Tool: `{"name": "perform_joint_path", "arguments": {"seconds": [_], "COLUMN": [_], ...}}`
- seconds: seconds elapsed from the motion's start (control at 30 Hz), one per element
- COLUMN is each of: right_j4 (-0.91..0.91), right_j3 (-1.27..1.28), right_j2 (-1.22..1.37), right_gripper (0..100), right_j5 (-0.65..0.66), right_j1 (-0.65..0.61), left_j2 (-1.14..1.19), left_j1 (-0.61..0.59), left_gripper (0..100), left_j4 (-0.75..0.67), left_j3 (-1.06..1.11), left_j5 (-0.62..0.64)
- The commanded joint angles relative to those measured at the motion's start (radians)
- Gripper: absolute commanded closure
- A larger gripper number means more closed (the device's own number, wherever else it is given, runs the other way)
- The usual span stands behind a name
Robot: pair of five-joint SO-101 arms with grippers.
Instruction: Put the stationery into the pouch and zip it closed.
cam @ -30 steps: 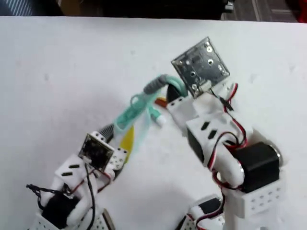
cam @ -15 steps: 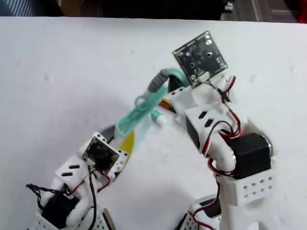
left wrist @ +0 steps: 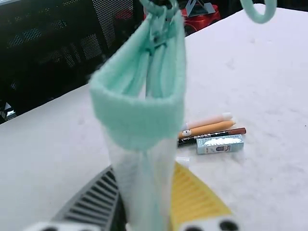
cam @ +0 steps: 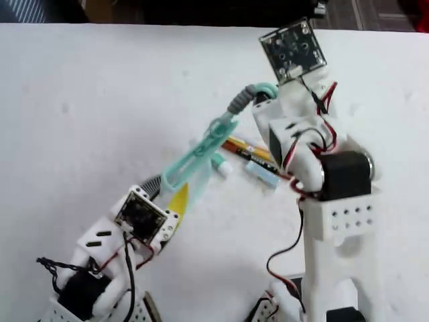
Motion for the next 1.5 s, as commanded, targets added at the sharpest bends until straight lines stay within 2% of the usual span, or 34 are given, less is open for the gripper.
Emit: {"name": "perform_joint_path", "arguments": {"seconds": [0.0, 0.43, 0.67, 1.17, 1.23, 1.4, 1.47], "right_j4": [-0.035, -0.050, -0.065, -0.048, -0.035, 0.021, 0.053], "right_j3": [-0.069, -0.120, -0.121, -0.120, -0.121, -0.120, -0.120], "right_j2": [0.022, 0.085, 0.085, 0.076, 0.054, -0.082, -0.162], "right_gripper": [98.1, 98.1, 98.1, 97.5, 92.5, 68.4, 65.4], "right_j5": [0.009, 0.009, 0.000, 0.000, -0.002, 0.008, 0.008], "right_j1": [0.048, 0.084, 0.147, 0.165, 0.165, 0.147, 0.124], "left_j2": [0.031, 0.031, 0.031, 0.031, 0.031, 0.031, 0.031], "left_j1": [-0.001, -0.001, -0.001, -0.001, -0.001, -0.001, -0.001], "left_gripper": [98, 98, 98, 98, 98, 98, 98], "left_j4": [0.032, 0.032, 0.032, 0.032, 0.032, 0.032, 0.032], "left_j3": [-0.005, -0.005, -0.003, -0.003, -0.003, -0.003, -0.003], "left_j5": [-0.017, -0.017, -0.017, -0.017, -0.017, -0.017, -0.017]}}
